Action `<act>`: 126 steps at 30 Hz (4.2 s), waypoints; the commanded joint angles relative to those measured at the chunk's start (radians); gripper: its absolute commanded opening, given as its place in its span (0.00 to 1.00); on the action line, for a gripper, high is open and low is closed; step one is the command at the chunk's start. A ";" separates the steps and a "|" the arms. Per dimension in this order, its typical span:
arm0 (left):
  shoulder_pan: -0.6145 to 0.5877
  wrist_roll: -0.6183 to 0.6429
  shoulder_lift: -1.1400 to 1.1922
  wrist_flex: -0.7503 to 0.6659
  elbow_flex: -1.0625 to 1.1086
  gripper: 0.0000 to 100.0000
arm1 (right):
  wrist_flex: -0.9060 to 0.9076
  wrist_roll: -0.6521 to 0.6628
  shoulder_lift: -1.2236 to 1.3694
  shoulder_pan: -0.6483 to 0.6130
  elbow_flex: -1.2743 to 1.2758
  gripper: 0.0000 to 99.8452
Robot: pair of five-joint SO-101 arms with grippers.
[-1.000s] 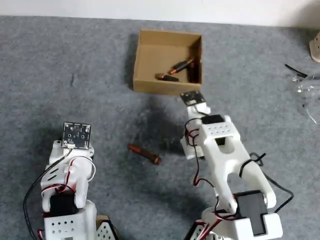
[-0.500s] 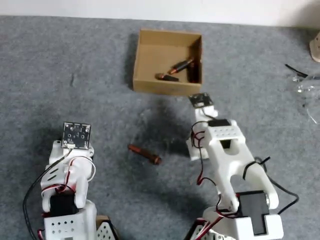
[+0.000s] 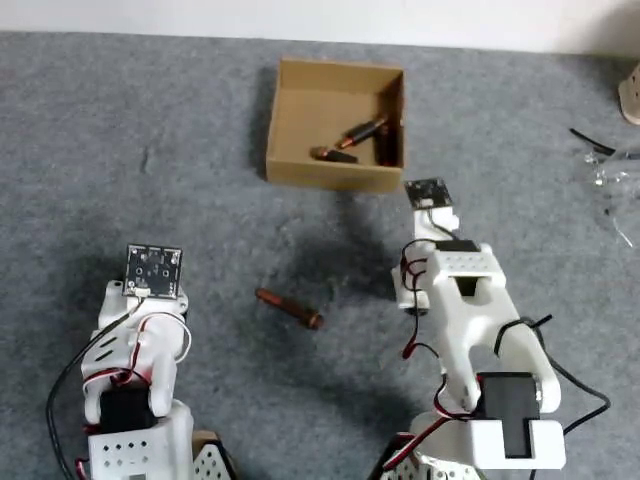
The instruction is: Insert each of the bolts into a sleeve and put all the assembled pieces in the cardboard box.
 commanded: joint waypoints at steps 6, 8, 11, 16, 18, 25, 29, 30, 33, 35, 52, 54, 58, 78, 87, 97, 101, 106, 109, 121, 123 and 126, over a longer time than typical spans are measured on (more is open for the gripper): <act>-0.004 -0.003 -0.013 -0.021 -0.005 0.01 | -0.031 0.064 -0.062 -0.012 0.005 0.00; -0.004 -0.003 -0.013 -0.021 -0.005 0.01 | 0.025 0.066 -0.179 -0.013 0.007 0.00; -0.004 -0.003 -0.013 -0.021 -0.004 0.01 | 0.134 0.068 -0.412 -0.015 0.013 0.00; -0.004 -0.003 -0.013 -0.021 -0.004 0.01 | 0.255 0.071 -0.848 -0.015 0.081 0.00; -0.004 -0.003 -0.013 -0.021 -0.004 0.01 | 0.282 0.072 -1.015 -0.015 0.131 0.00; -0.004 -0.003 -0.013 -0.021 -0.004 0.01 | 0.314 0.072 -1.593 -0.015 0.395 0.00; -0.004 -0.005 -0.013 -0.021 -0.004 0.01 | 0.332 0.064 -1.802 -0.016 0.542 0.00; -0.004 -0.005 -0.013 -0.021 -0.004 0.01 | 0.334 0.064 -1.782 -0.018 0.575 0.00; -0.004 -0.005 -0.013 -0.021 -0.004 0.01 | 0.289 0.031 -1.750 -0.045 0.633 0.00; -0.002 -0.005 -0.013 -0.020 -0.004 0.01 | 0.259 0.002 -1.776 -0.050 0.673 0.00; 0.719 -0.496 0.012 0.397 -0.389 0.01 | 0.061 0.002 -1.778 0.007 0.888 0.00; 0.734 -0.554 0.097 0.396 -0.420 0.01 | 0.061 0.002 -1.778 0.007 0.888 0.00; 0.742 -0.706 0.433 0.393 -0.549 0.01 | 0.059 0.002 -1.778 0.007 0.889 0.00; 0.707 -1.003 1.702 0.379 -1.190 0.01 | 0.031 0.002 -1.776 0.008 0.908 0.00; 0.628 -1.028 1.801 0.336 -1.175 0.15 | 0.031 -0.002 -1.776 0.056 0.908 0.00; 0.641 -1.022 1.969 0.256 -1.218 0.13 | 0.031 0.000 -1.776 0.056 0.908 0.00; 0.639 -1.002 2.029 0.253 -1.265 0.13 | 0.031 0.000 -1.776 0.056 0.908 0.00; 0.630 -0.980 2.084 0.258 -1.311 0.13 | 0.031 0.000 -1.776 0.056 0.908 0.00; 0.618 -0.984 2.086 0.258 -1.311 0.13 | 0.031 0.000 -1.776 0.056 0.908 0.00; 0.622 -0.982 2.086 0.258 -1.302 0.00 | 0.031 0.002 -1.776 0.056 0.909 0.00; 0.624 -0.979 2.084 0.258 -1.303 0.01 | 0.031 0.002 -1.776 0.056 0.909 0.00; 0.624 -0.922 2.081 0.252 -1.314 0.01 | 0.031 0.002 -1.776 0.056 0.909 0.00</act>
